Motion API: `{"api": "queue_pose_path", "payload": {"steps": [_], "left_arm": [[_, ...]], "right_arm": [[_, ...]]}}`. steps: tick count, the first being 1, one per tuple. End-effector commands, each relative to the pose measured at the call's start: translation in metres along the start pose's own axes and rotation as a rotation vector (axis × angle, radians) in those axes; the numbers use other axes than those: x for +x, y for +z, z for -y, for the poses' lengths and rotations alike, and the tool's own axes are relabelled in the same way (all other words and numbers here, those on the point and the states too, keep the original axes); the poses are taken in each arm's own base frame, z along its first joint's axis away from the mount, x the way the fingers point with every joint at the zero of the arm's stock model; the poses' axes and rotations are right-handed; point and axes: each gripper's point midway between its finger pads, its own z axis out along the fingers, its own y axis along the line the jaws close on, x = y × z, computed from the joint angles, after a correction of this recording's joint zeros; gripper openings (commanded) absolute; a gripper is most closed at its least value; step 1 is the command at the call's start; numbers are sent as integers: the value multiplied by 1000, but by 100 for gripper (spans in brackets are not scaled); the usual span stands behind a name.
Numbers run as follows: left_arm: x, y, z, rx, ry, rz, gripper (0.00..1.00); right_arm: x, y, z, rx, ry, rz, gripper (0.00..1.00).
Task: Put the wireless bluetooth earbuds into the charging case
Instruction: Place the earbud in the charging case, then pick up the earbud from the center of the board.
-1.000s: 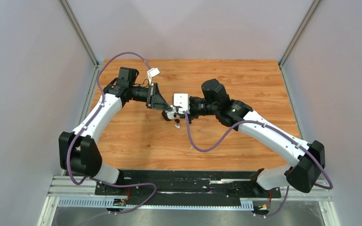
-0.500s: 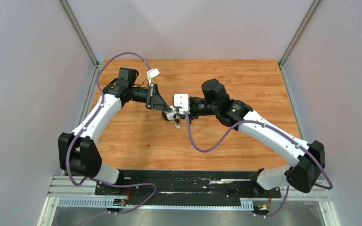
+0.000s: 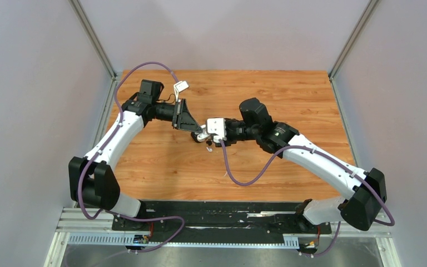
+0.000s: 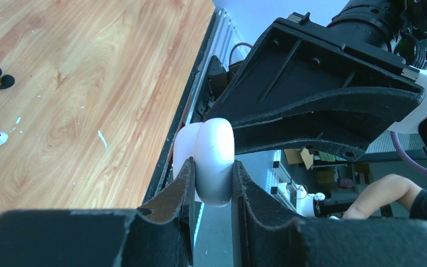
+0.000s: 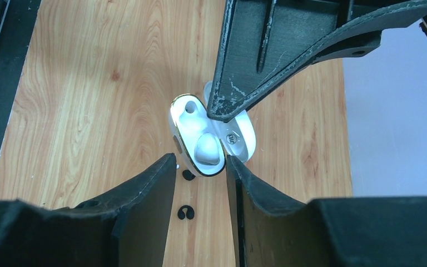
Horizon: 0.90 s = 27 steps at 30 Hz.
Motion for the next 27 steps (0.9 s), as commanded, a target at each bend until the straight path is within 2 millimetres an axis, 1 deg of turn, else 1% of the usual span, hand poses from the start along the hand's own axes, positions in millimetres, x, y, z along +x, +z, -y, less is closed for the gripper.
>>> {"api": "queue_pose_path", "payload": {"steps": [1,6,9,13,15,16,17,19,21,23,25,27], "left_arm": [[-10,-4,23,53,80,12,0],[-8,-4,23,54,85,9,0],[-8,-4,20,35,79,11,0],[-6,-6,-1,-83,84,18,0],[-6,-10,-13,-144,83,25,0],[-6,-12,-19,-172,80,30,0],[-7,-16,-23,-189,66,37,0],[-9,-23,-32,-229,41,55,0],[-11,-32,-40,-274,16,80,0],[-13,-42,-47,-319,-7,105,0],[-15,-53,-51,-360,-20,131,0],[-15,-61,-54,-392,-30,149,0]], "right_arm": [[-21,-5,12,34,-30,58,42],[-30,-5,18,36,-35,79,43],[-31,-9,23,62,-39,70,43],[-45,-28,34,117,30,102,44],[-49,-35,33,127,87,117,45],[-47,-36,30,124,119,119,45],[-44,-37,26,119,150,117,44],[-31,-34,15,100,212,101,43],[-10,-27,2,72,271,67,40],[11,-17,-7,63,363,13,34],[35,-3,-8,87,497,-62,32],[51,8,-8,127,656,-119,32]]}}
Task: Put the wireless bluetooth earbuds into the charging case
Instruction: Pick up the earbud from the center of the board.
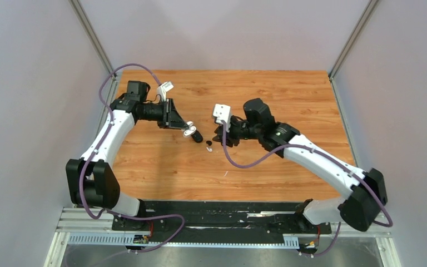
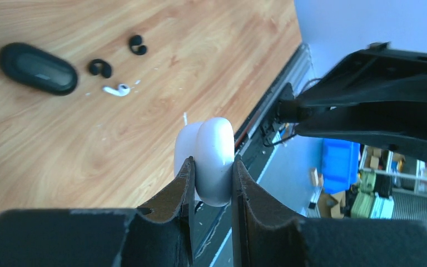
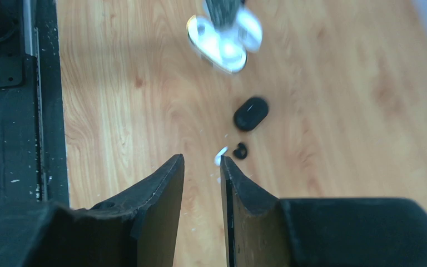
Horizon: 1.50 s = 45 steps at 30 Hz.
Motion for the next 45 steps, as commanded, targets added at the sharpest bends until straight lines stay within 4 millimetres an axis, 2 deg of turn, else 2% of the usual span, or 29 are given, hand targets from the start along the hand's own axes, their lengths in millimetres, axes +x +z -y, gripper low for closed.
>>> {"api": "queue_pose_path", "payload": {"steps": [1,3,5,6,11,14,17,22,26,29,36,45], "left_arm": [[-13,-25,-1,-93,41,77,0],[-14,-29,-4,-114,42,93,0],[-15,-31,-5,-123,40,109,0],[-15,-32,-5,-124,32,114,0],[-14,-37,-3,-127,25,136,0],[-10,-40,0,-128,30,143,0],[-8,-44,4,-128,43,154,0],[-4,-48,7,-132,61,158,0],[-3,-49,9,-130,70,162,0],[0,-51,10,-132,75,169,0],[9,-54,9,-136,67,177,0],[12,-54,9,-129,56,180,0]], "right_arm": [[43,28,8,95,371,-125,33],[58,38,7,118,499,-159,36],[76,48,2,132,605,-203,44],[86,52,1,141,649,-227,45],[120,69,-13,77,647,-301,44],[127,79,-19,-23,514,-300,44],[124,82,-30,-204,276,-265,48],[128,73,-30,-396,-209,-180,50],[138,76,-28,-481,-401,-161,49],[140,86,-24,-507,-432,-156,47],[159,112,-10,-529,-437,-200,44],[173,126,0,-548,-471,-236,37]]}}
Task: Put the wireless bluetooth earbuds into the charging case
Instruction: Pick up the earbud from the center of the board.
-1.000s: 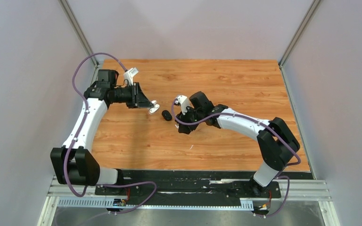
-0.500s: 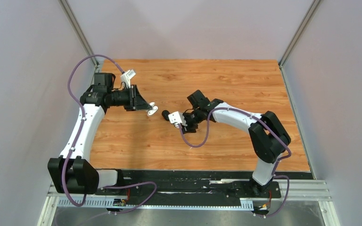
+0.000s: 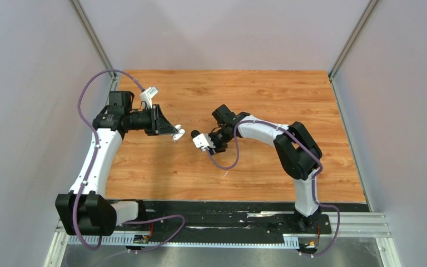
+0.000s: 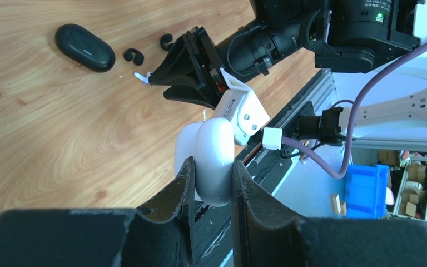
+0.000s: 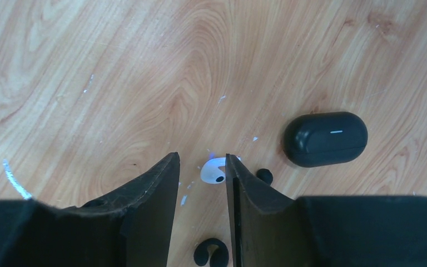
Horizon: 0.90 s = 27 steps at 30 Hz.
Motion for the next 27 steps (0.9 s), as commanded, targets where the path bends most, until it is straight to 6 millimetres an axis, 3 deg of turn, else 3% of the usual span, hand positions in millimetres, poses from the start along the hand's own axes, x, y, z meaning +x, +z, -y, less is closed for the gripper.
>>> {"api": "queue_pose_path", "payload": {"steps": [1,16,27], "left_arm": [[-4,-5,9,28,34,29,0],[-15,-8,-4,14,-3,70,0],[-16,-7,-7,16,-21,72,0]], "right_arm": [[-2,-2,15,1,-61,2,36],[31,-5,7,-92,-28,-78,34],[26,-1,13,-93,16,-47,34]]}}
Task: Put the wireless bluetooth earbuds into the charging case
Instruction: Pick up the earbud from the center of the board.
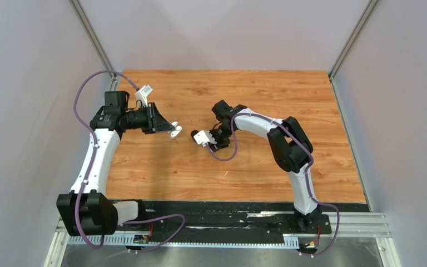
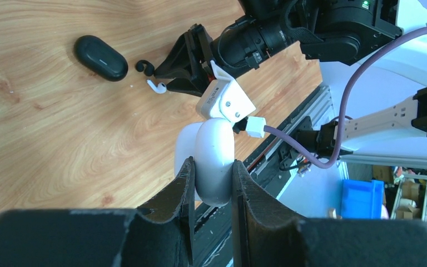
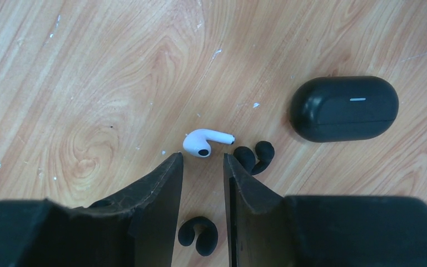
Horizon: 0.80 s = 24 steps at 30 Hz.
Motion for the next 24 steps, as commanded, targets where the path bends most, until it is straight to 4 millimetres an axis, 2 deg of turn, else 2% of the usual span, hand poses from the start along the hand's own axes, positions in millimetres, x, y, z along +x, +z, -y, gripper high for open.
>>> {"api": "queue_pose_path", "payload": {"steps": [1,10,24], "left_arm": [[-6,-1,4,27,11,21,0],[-5,-1,2,28,3,21,0],[-3,0,2,32,-3,21,0]], "right_arm": [[-10,0,4,-12,7,44,34],[-18,1,-10,-40,38,59,30],[-29,7,-11,-43,211,51,27]]}}
